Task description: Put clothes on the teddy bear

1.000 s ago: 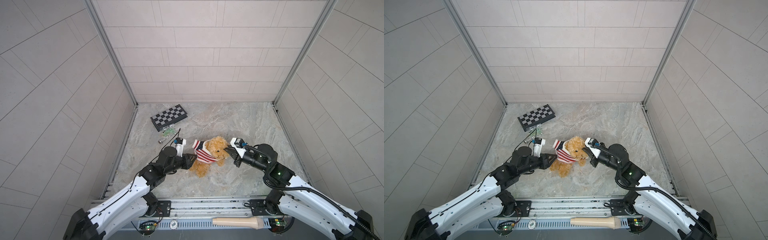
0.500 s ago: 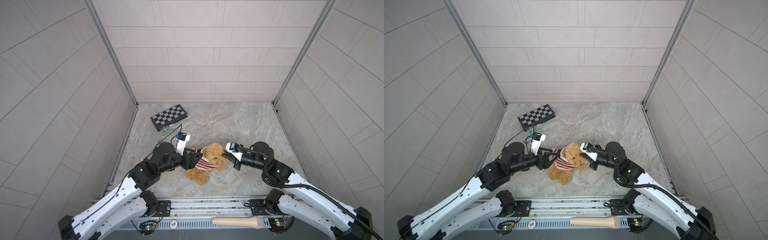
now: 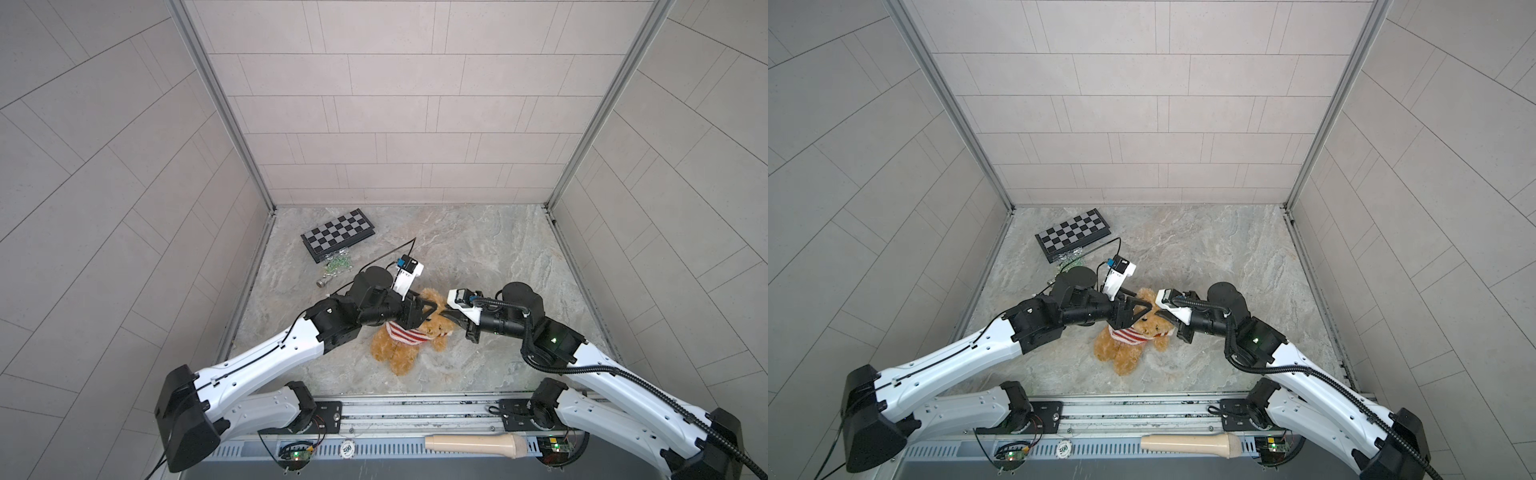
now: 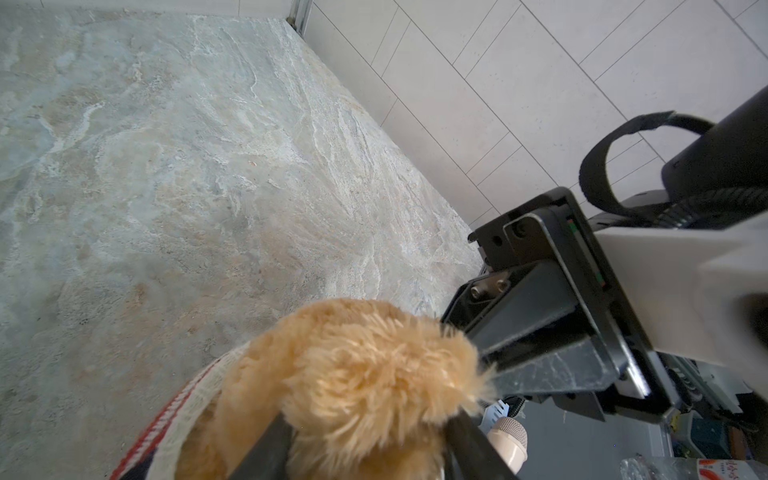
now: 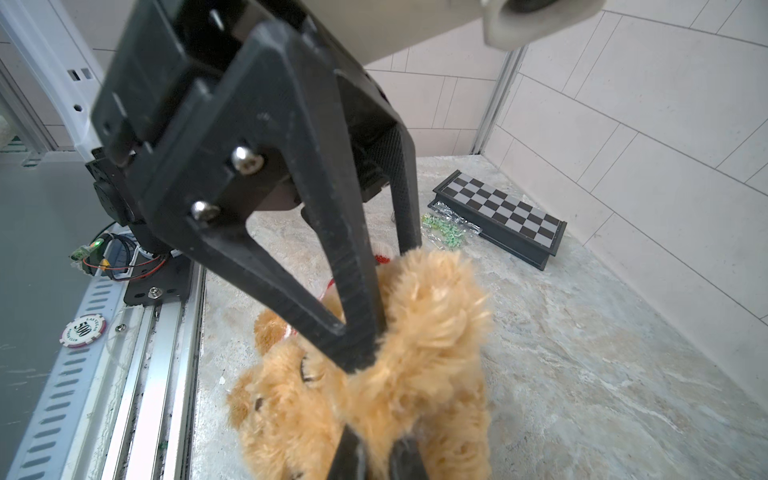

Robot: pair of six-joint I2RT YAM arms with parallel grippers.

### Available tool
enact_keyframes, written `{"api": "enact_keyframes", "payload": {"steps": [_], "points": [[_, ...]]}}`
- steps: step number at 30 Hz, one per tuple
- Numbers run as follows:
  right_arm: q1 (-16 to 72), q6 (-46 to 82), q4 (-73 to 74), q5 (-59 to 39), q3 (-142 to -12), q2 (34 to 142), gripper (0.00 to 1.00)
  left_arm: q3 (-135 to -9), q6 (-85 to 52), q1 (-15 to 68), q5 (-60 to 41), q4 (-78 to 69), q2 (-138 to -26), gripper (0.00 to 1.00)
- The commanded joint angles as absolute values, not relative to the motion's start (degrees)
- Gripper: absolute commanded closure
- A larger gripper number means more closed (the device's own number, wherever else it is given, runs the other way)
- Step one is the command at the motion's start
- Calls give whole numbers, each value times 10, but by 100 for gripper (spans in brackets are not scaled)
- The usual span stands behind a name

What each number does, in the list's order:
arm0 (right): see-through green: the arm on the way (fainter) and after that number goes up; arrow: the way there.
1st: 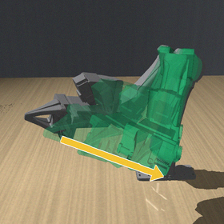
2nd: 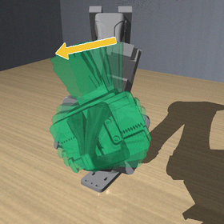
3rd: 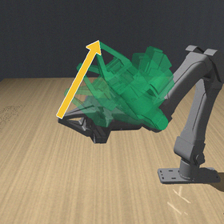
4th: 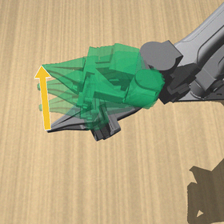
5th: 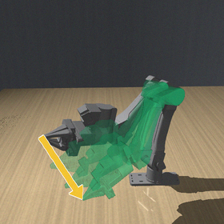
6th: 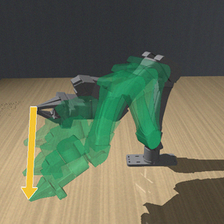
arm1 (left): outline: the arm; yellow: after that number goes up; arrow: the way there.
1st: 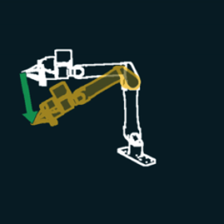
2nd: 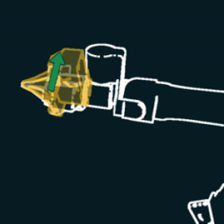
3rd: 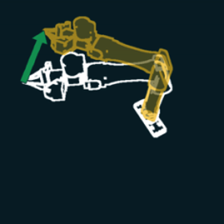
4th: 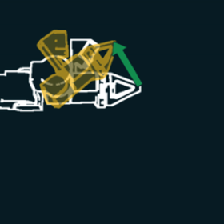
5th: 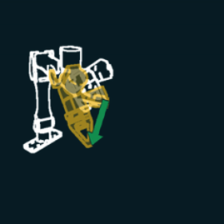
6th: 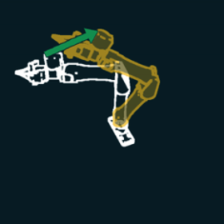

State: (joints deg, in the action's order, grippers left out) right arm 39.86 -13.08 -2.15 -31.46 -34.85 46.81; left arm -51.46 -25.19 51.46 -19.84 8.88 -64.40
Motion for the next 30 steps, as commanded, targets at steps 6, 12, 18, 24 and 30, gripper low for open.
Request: {"api": "enact_keyframes", "payload": {"steps": [6, 12, 18, 24, 30], "points": [[406, -152, 22, -328, -370, 466, 100, -525, -250, 523, -202, 72, -654, 81], [406, -100, 85, -302, -337, 450, 83, -500, -258, 513, -177, 55, -622, 100], [406, -66, 92, -269, -295, 390, 63, -424, -310, 442, -233, -37, -554, 100], [406, -51, 85, -253, -270, 339, 56, -388, -303, 414, -285, -58, -490, 100], [405, -67, 72, -268, -277, 363, 55, -373, -313, 406, -297, -70, -461, 100]]}}
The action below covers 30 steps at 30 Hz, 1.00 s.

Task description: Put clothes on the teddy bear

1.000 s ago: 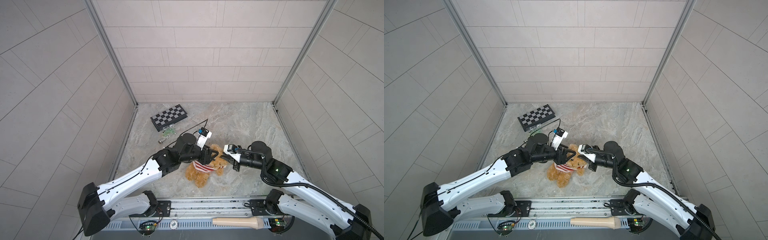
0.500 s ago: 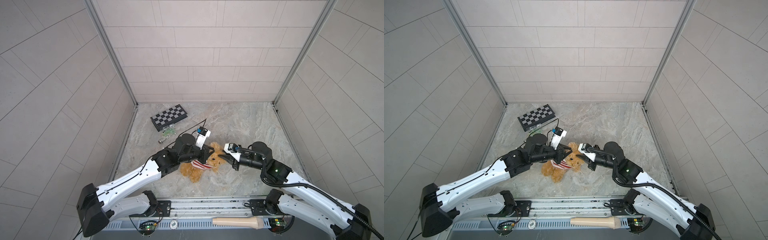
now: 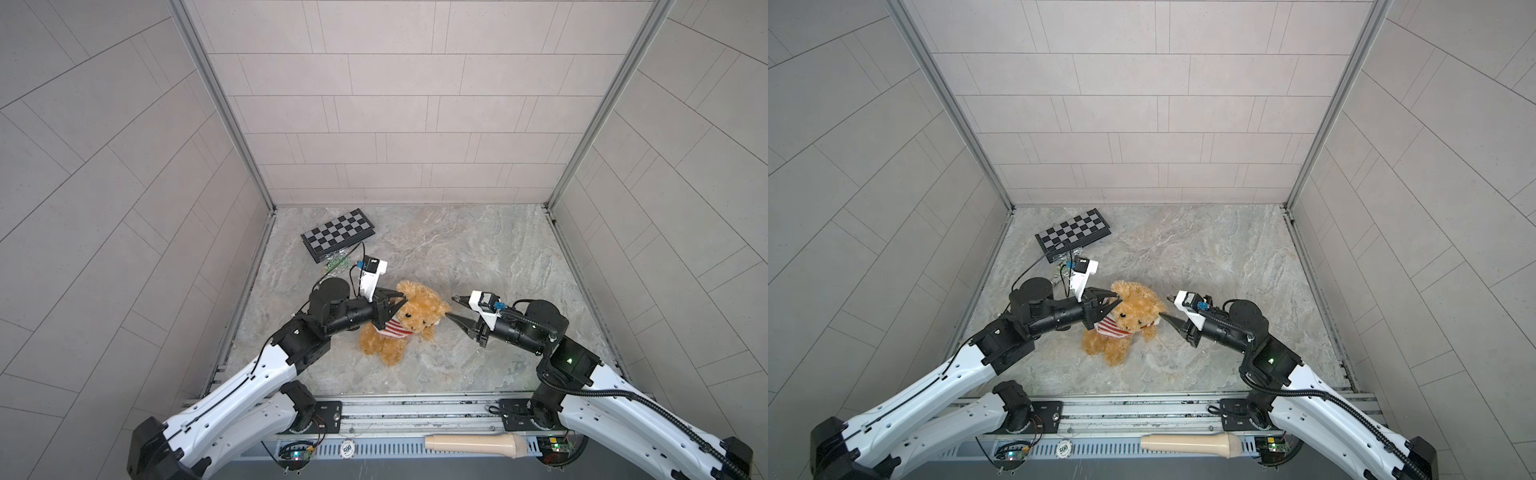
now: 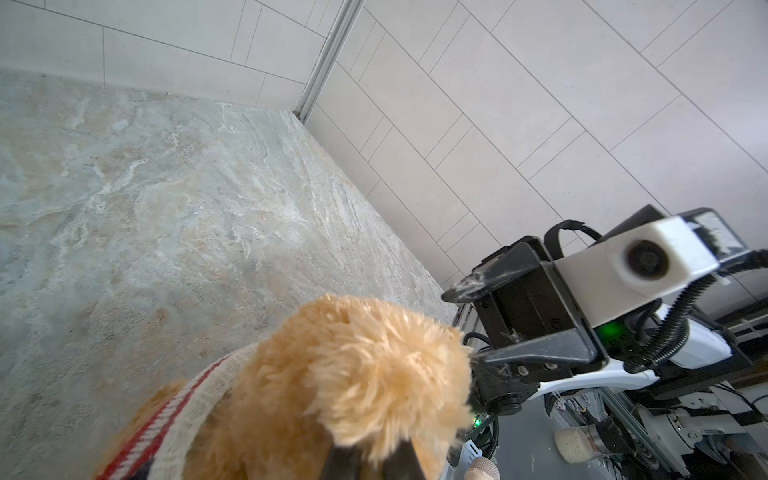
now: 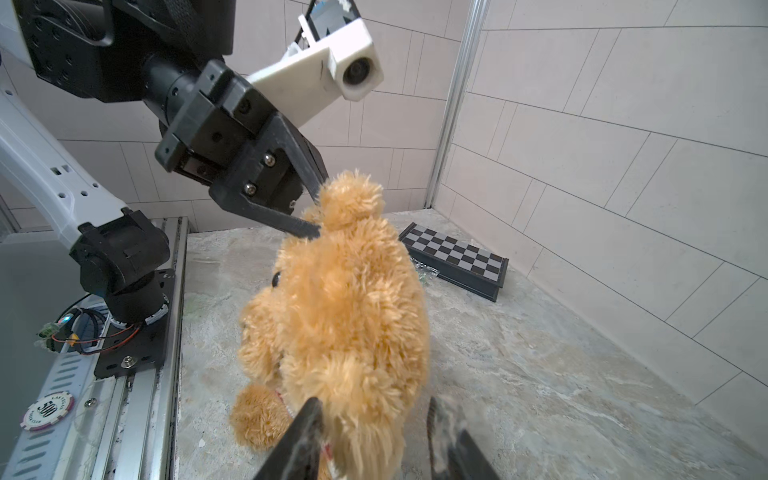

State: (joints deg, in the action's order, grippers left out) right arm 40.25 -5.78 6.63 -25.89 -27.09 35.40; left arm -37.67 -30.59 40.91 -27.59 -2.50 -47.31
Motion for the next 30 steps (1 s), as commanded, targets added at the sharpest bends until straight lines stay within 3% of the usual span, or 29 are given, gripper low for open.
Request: {"api": "enact_keyframes", "payload": {"steps": [1, 6, 8, 13, 16, 24, 30], "points": [[405, -68, 77, -274, -278, 369, 56, -372, -314, 406, -295, -69, -459, 100], [405, -70, 96, -276, -284, 394, 58, -370, -324, 406, -299, -80, -460, 100], [405, -74, 100, -276, -288, 402, 65, -370, -325, 406, -299, -83, -458, 100], [406, -92, 111, -272, -297, 405, 95, -370, -319, 406, -287, -65, -458, 100], [413, -113, 74, -253, -321, 405, 100, -384, -297, 406, -262, -13, -468, 100], [419, -189, -38, -233, -411, 427, 100, -440, -149, 432, -205, 123, -424, 41], [421, -213, -55, -268, -445, 469, 100, -506, -56, 494, -173, 181, -445, 34]]}}
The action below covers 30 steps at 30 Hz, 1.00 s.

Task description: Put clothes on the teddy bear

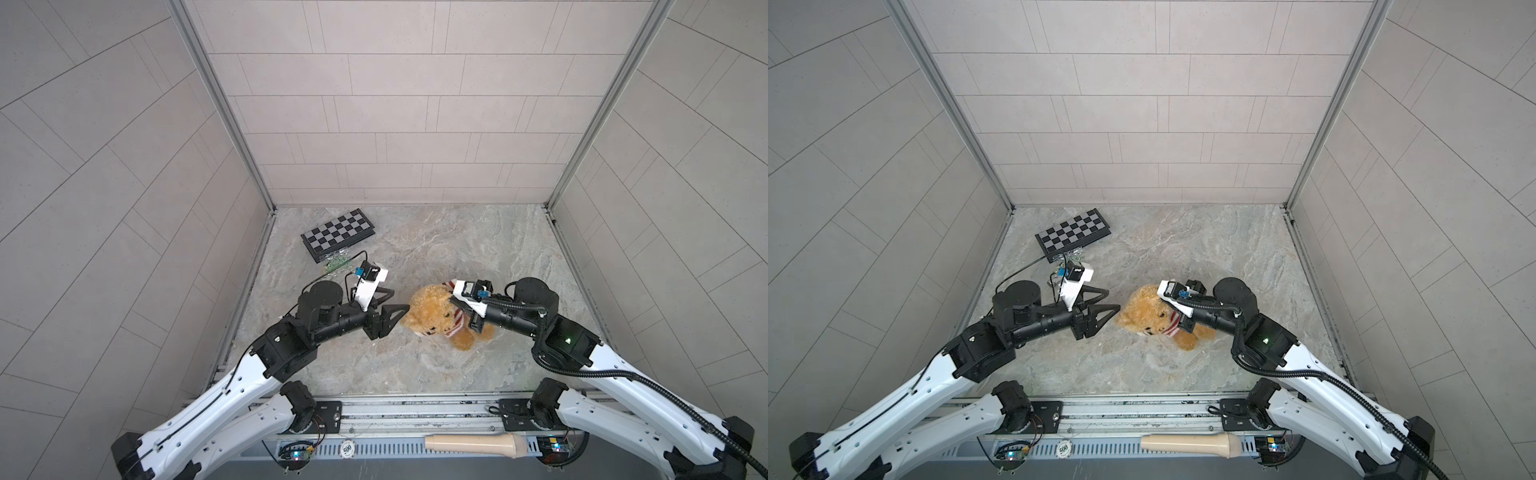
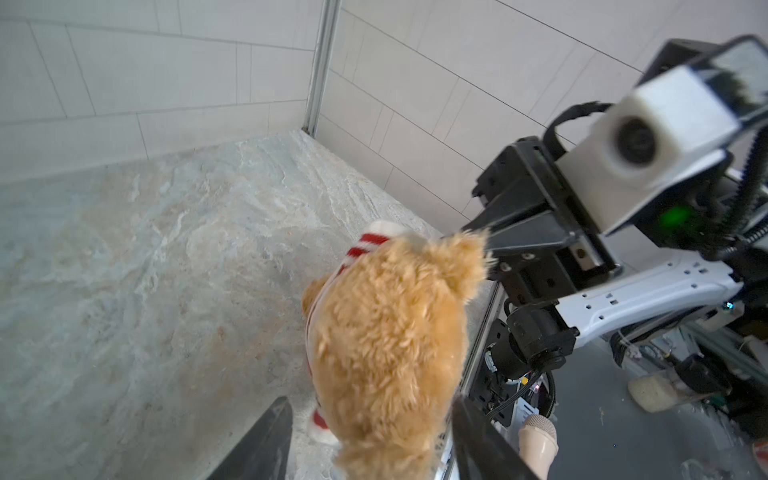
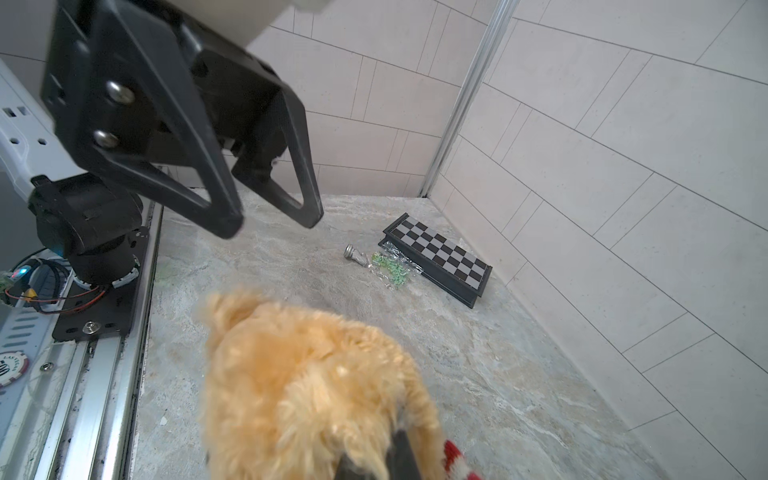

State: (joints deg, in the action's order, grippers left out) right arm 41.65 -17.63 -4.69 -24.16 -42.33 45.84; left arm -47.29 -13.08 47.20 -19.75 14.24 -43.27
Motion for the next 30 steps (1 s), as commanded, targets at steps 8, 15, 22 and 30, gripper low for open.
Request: {"api": "enact_keyframes", "payload": {"steps": [8, 15, 22, 30], "points": [[429, -186, -55, -234, -472, 502, 100, -560, -13, 541, -152, 193, -543, 34], [431, -152, -19, -247, -453, 497, 100, -541, -39, 562, -94, 181, -576, 32], [440, -136, 2, -278, -439, 482, 100, -542, -31, 562, -64, 174, -606, 36], [442, -108, 16, -290, -431, 476, 100, -525, -31, 562, -46, 152, -611, 76]]}}
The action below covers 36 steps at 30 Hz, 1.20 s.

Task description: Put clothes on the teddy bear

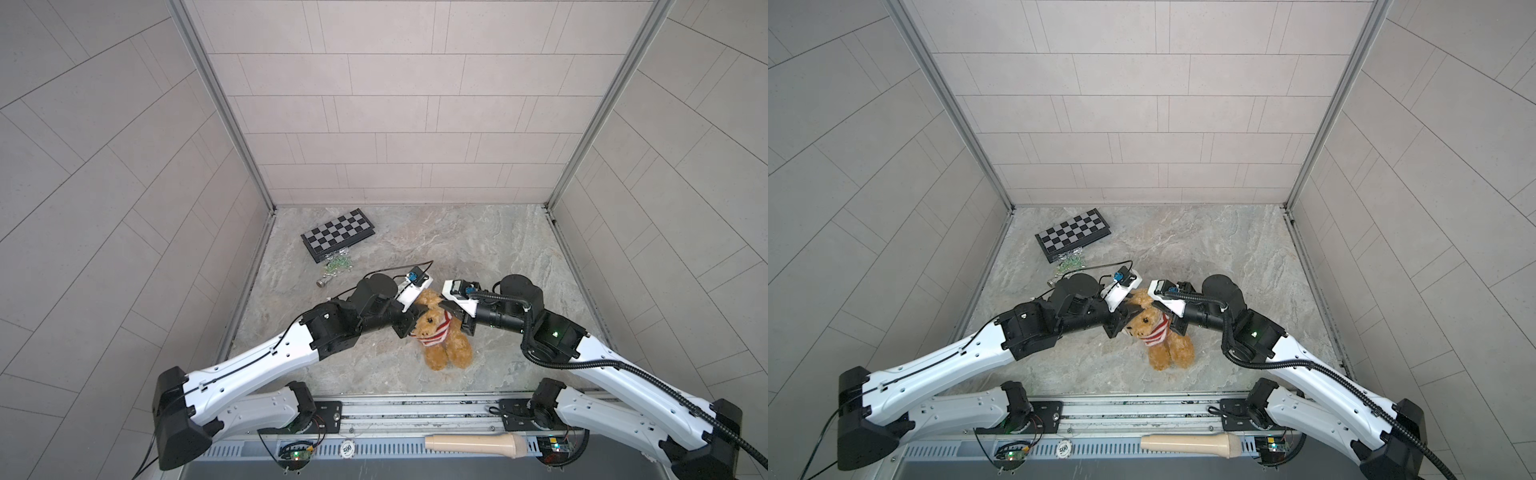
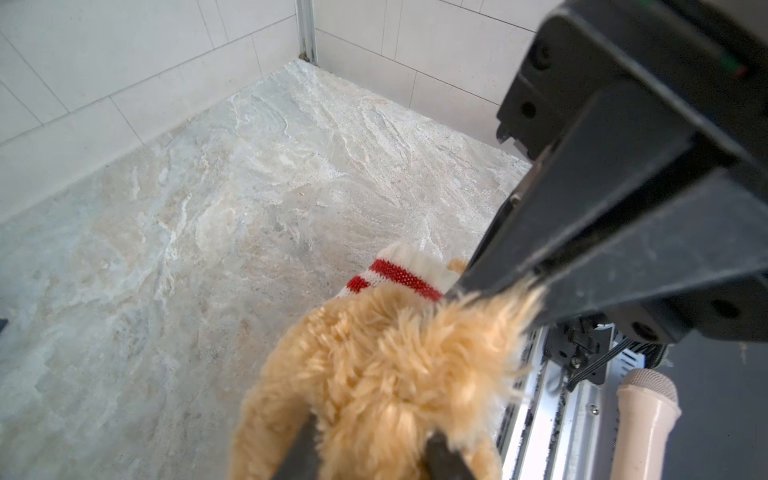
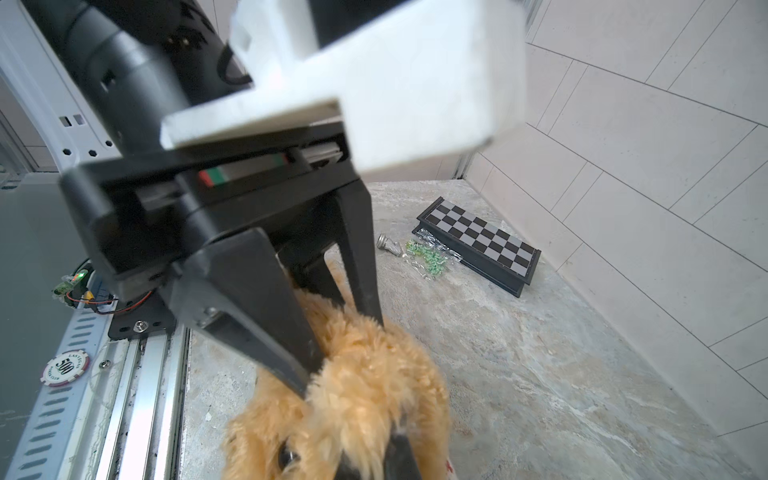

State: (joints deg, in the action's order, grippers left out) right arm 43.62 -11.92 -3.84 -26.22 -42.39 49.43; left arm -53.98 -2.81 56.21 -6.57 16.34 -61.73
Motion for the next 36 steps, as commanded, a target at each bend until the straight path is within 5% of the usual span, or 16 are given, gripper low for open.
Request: {"api": "enact_keyframes", "payload": {"steps": [1, 6, 11, 15, 24, 36], "points": [[442, -106, 15, -289, -429, 475, 100, -520, -32, 562, -46, 147, -606, 81], [442, -73, 8, -241, -417, 449, 88, -489, -37, 562, -31, 121, -579, 100], [440, -2, -41, -137, -381, 377, 61, -463, -48, 556, -14, 98, -554, 100], [435, 102, -114, -102, -379, 341, 52, -430, -70, 535, -23, 69, -528, 100], [433, 234, -143, -158, -327, 363, 52, -375, -102, 505, -52, 13, -469, 100], [433, 231, -65, -216, -329, 459, 64, -336, -136, 502, -69, -42, -435, 100]]}}
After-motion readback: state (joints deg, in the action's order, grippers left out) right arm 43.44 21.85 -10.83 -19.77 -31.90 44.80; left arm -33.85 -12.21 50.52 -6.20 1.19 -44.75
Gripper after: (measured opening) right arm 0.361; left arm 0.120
